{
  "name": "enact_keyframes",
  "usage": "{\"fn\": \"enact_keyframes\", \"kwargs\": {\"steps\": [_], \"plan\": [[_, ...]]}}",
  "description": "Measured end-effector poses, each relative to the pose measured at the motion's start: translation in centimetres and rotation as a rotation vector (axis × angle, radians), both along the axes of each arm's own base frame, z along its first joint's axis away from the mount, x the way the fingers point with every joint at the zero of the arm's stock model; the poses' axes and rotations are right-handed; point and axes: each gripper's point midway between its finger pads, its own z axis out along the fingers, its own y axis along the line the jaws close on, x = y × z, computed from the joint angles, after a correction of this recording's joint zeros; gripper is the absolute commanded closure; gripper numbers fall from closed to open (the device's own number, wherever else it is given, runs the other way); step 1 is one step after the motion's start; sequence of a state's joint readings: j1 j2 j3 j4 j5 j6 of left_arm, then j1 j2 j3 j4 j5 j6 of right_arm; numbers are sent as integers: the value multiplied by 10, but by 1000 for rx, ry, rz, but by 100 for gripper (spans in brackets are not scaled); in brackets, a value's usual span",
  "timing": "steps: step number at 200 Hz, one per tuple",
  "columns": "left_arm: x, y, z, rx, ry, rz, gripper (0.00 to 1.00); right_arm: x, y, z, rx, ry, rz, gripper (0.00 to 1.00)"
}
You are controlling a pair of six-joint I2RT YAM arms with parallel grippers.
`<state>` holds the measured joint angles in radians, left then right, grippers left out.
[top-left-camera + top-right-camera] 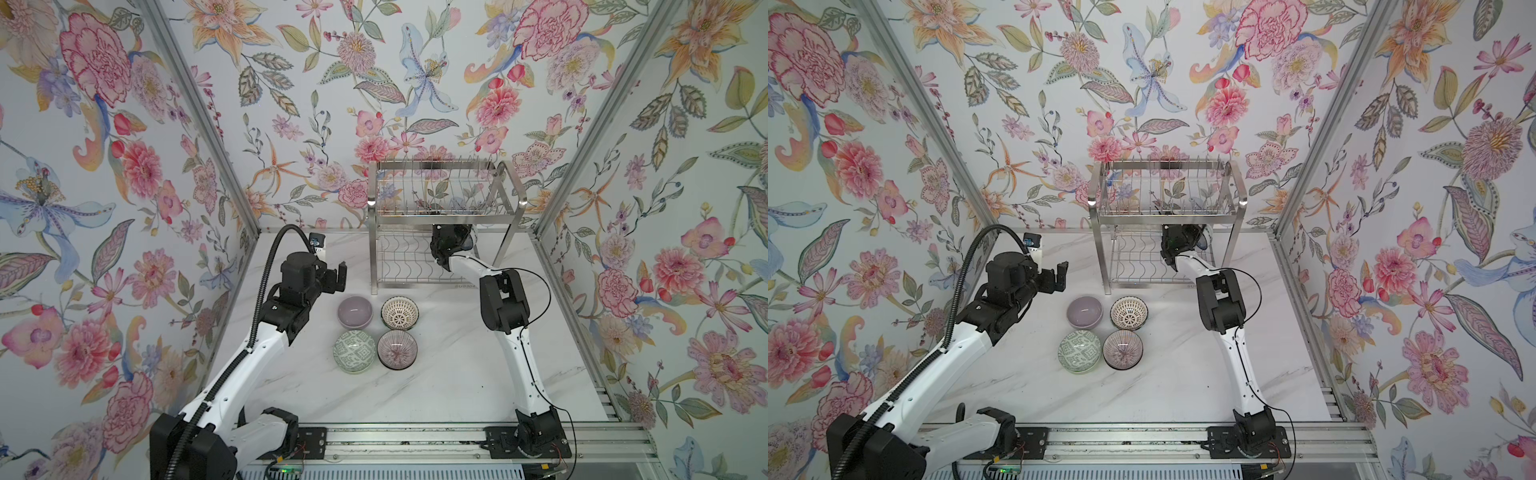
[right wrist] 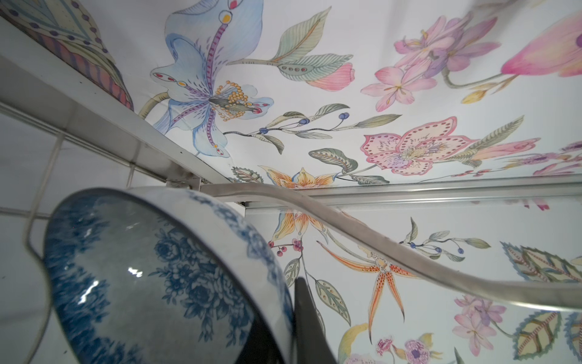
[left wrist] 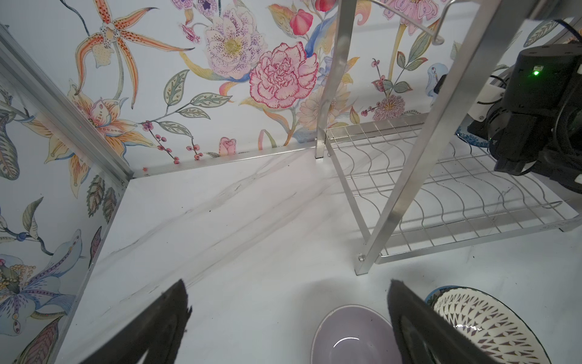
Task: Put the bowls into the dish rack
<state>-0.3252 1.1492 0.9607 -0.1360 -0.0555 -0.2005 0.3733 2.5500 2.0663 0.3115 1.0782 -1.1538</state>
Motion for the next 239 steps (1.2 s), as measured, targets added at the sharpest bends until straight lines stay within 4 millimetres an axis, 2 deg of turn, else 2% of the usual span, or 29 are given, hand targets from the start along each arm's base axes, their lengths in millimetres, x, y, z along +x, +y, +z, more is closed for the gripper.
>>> {"fn": "enact_keyframes", "kwargs": {"steps": [92, 239], "plan": [[3, -1, -6, 1, 16, -3, 1, -2, -2, -5, 67, -30, -19, 100], [1, -3, -3, -29, 15, -10, 1, -9, -4, -8, 163, -53, -27, 87]]}}
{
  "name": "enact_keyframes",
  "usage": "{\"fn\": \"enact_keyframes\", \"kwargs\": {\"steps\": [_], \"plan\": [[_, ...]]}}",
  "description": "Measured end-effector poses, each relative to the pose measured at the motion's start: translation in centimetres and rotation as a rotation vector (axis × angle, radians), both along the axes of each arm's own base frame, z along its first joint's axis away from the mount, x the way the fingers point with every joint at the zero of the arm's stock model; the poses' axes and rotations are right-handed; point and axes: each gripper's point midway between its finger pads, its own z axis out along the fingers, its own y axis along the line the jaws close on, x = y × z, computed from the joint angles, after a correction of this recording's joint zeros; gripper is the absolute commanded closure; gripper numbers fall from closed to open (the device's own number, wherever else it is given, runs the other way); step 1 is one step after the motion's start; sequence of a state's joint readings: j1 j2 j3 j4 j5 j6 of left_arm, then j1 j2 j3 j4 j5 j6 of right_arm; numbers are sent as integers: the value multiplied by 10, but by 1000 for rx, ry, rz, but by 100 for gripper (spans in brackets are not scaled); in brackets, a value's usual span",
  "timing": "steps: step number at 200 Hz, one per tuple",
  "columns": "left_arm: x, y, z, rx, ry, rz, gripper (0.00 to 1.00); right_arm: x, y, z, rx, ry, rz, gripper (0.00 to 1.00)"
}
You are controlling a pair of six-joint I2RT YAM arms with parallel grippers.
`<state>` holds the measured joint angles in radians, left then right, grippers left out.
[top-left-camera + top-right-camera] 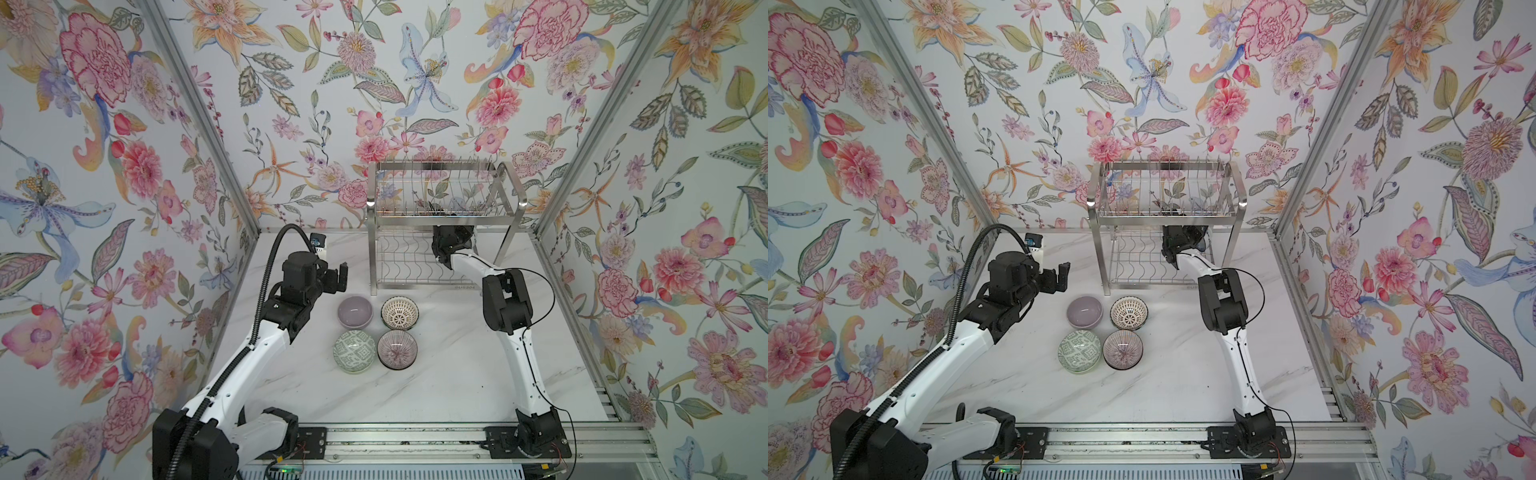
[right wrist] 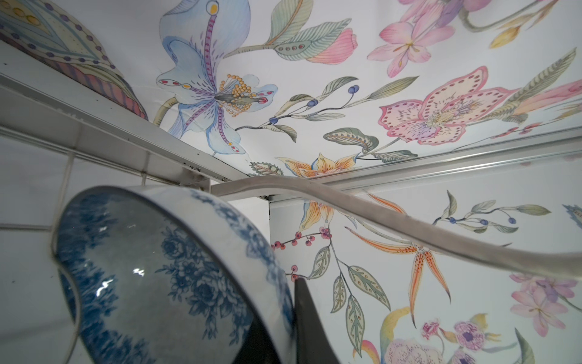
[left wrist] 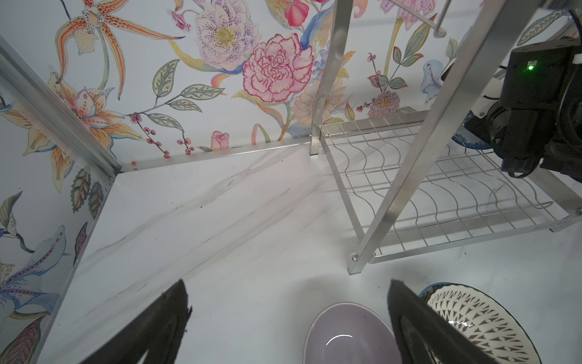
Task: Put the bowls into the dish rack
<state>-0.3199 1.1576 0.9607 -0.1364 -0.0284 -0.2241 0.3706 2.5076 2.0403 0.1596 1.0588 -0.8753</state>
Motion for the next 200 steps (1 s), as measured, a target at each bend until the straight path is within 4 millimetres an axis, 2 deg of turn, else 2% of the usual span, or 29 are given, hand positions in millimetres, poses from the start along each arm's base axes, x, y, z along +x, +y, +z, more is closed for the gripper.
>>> {"fn": "enact_keyframes", "kwargs": {"steps": [49, 85, 200], "plan": [[-5, 1, 11, -11, -28, -3, 1, -5, 9, -5, 5, 38, 24, 79], [-9, 2, 15, -14, -36, -2, 1, -7, 18, -7, -2, 56, 41, 78], [-26, 8, 27, -43, -59, 7, 1, -7, 20, -5, -6, 76, 51, 75]]}}
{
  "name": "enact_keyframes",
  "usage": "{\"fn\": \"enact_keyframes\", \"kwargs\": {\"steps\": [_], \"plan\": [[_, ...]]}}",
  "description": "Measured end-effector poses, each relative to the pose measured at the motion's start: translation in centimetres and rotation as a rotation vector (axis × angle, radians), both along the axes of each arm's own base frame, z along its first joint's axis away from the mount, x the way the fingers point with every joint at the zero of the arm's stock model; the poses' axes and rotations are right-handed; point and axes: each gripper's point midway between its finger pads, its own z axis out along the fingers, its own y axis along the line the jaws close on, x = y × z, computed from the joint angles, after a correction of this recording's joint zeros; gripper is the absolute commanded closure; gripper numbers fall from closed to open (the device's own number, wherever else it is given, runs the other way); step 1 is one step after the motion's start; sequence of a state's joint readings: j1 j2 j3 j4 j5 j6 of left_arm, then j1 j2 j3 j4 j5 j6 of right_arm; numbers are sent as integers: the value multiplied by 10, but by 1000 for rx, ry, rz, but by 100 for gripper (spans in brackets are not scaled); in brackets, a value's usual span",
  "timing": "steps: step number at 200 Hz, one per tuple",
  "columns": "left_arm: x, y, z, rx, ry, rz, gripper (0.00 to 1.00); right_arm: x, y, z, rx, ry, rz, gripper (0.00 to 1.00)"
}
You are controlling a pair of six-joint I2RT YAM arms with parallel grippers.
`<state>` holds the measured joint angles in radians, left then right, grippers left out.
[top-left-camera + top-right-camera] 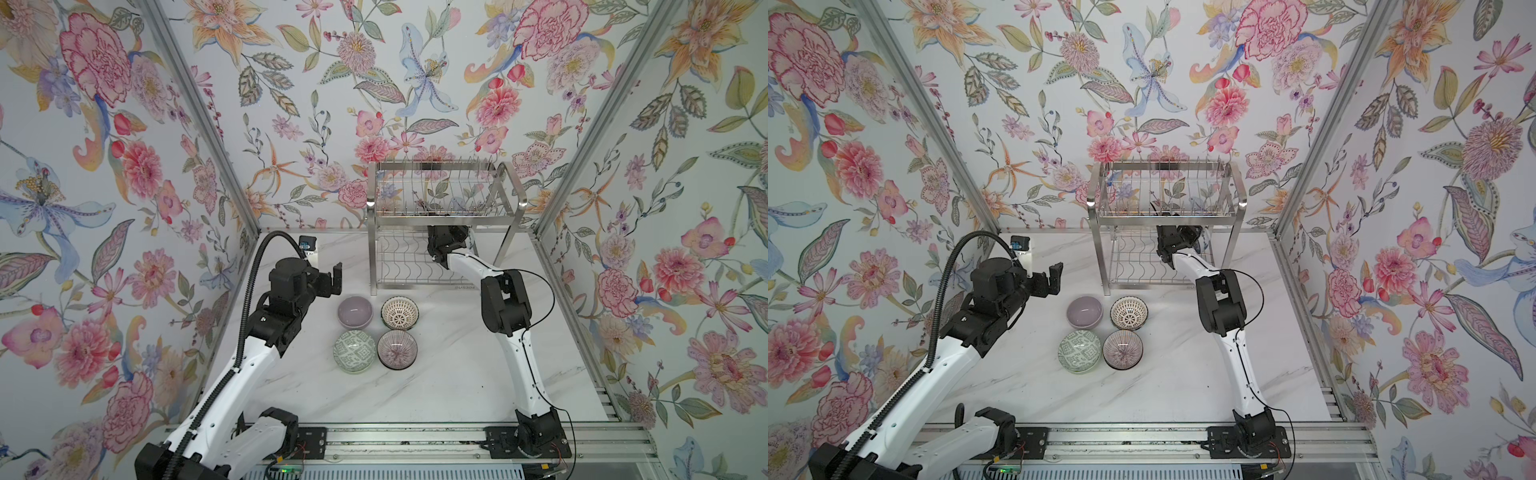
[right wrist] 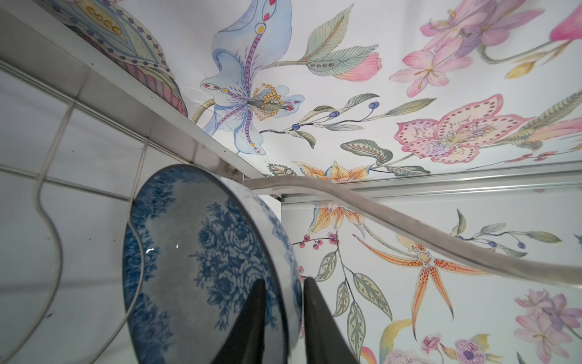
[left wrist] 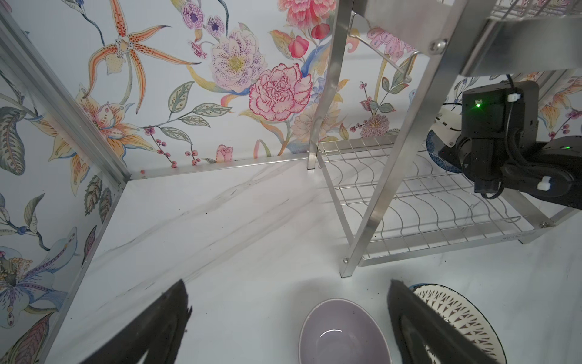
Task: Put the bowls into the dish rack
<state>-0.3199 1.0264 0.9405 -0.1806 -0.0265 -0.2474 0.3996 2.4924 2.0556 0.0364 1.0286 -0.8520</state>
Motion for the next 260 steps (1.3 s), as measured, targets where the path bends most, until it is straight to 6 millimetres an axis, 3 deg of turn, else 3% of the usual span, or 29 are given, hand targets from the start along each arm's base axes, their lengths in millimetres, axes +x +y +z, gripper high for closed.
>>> {"fn": "enact_keyframes", "kwargs": {"steps": [75, 94, 107, 115, 132, 166, 198, 260], "plan": [[-1, 0, -6, 0, 13, 1, 1, 3, -18, -4, 4, 17, -18, 64], [-1, 0, -7, -1, 17, 3, 1, 4, -18, -5, 13, 15, -13, 47], [-1, 1, -9, 0, 20, 4, 1, 4, -17, -5, 25, 11, -12, 22], [-1, 1, -11, 1, 23, 5, 1, 5, -16, -5, 31, 10, -6, 12], [-1, 1, -13, 3, 29, 6, 1, 4, -12, -3, 49, 7, 9, 1], [-2, 2, -14, 7, 33, 9, 1, -6, 5, 13, 87, -11, 70, 1], [-2, 4, -17, 14, 43, 18, 1, -23, 34, 29, 130, -34, 173, 1], [-3, 8, -26, 33, 75, 38, 1, -74, 96, 7, 140, 6, 387, 1]]}}
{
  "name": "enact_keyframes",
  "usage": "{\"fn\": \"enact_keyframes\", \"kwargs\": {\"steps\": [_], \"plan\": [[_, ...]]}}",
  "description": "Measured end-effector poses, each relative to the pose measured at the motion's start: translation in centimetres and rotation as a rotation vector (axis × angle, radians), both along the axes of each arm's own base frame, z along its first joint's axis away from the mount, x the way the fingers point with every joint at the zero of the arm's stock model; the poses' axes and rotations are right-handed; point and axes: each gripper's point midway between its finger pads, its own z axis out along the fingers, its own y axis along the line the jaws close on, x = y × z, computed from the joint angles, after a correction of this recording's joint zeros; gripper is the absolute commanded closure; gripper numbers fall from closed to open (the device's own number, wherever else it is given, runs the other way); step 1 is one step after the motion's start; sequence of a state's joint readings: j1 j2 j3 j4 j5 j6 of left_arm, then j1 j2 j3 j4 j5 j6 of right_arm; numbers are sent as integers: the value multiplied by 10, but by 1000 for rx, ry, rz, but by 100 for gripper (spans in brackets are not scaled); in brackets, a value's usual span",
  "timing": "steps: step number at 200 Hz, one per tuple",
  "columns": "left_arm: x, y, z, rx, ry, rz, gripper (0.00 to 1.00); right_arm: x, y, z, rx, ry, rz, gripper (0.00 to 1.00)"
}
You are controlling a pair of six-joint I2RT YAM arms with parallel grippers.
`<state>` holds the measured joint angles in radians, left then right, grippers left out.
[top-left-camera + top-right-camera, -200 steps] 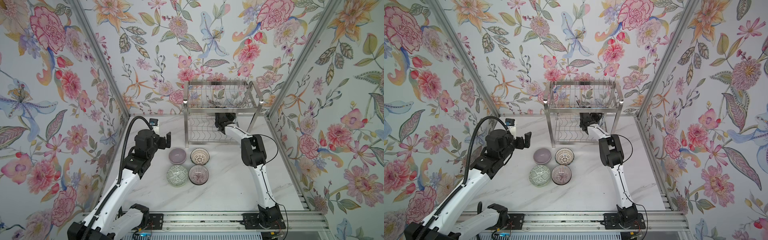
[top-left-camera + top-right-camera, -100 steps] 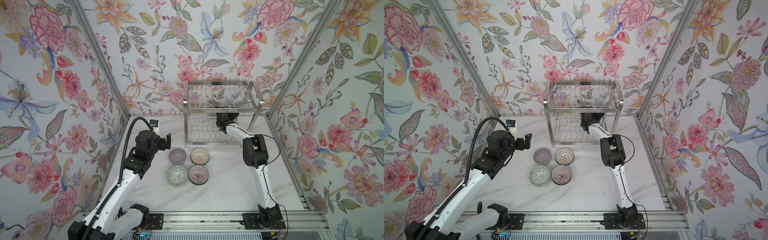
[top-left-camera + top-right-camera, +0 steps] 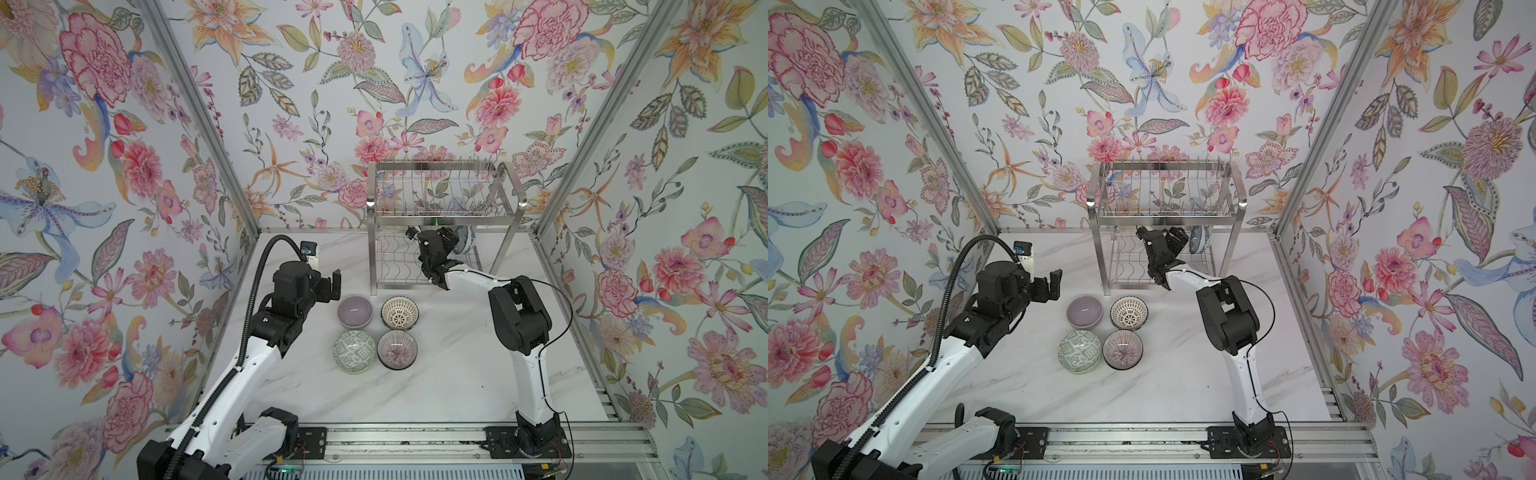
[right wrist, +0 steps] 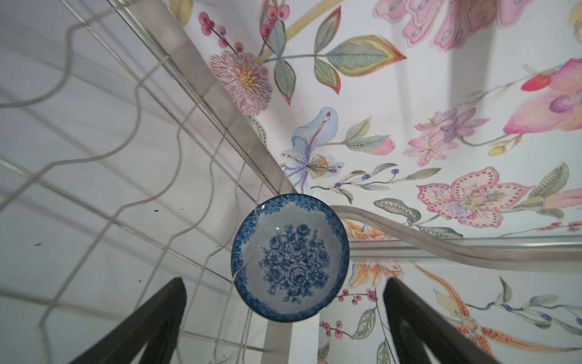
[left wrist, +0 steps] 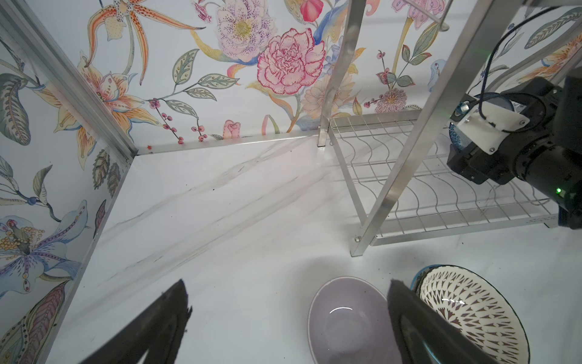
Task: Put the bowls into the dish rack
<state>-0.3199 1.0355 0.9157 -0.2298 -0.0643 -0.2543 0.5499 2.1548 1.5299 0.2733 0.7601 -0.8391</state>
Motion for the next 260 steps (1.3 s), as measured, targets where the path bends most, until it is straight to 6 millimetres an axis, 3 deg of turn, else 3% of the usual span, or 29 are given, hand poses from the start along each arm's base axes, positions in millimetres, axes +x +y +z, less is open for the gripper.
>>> {"fn": "enact_keyframes", "kwargs": {"steps": [25, 62, 82, 120, 155, 176, 195, 223, 260], "plan": [[0, 1, -1, 4, 2, 6, 1, -24, 9, 12, 5, -27, 46, 1], [0, 4, 0, 9, -1, 20, 1, -60, 2, 51, 42, -101, 74, 1], [1, 4, -1, 7, 0, 21, 1, -89, 1, 67, 74, -122, 101, 1], [4, 2, -8, -1, 13, 24, 1, -151, 23, 102, 223, -139, 214, 1], [5, -1, -23, 13, 33, 25, 1, -187, -5, 150, 516, -160, 196, 1], [5, -2, -34, 21, 59, 32, 1, -206, -27, 168, 713, -157, 164, 1], [4, -5, -37, 19, 64, 25, 1, -213, -47, 171, 842, -132, 116, 1], [4, -5, -40, 9, 63, 33, 1, -210, -74, 160, 951, -67, 2, 1], [-7, -1, -69, 22, 118, 47, 1, -218, -82, 149, 1010, 0, -72, 1]]}}
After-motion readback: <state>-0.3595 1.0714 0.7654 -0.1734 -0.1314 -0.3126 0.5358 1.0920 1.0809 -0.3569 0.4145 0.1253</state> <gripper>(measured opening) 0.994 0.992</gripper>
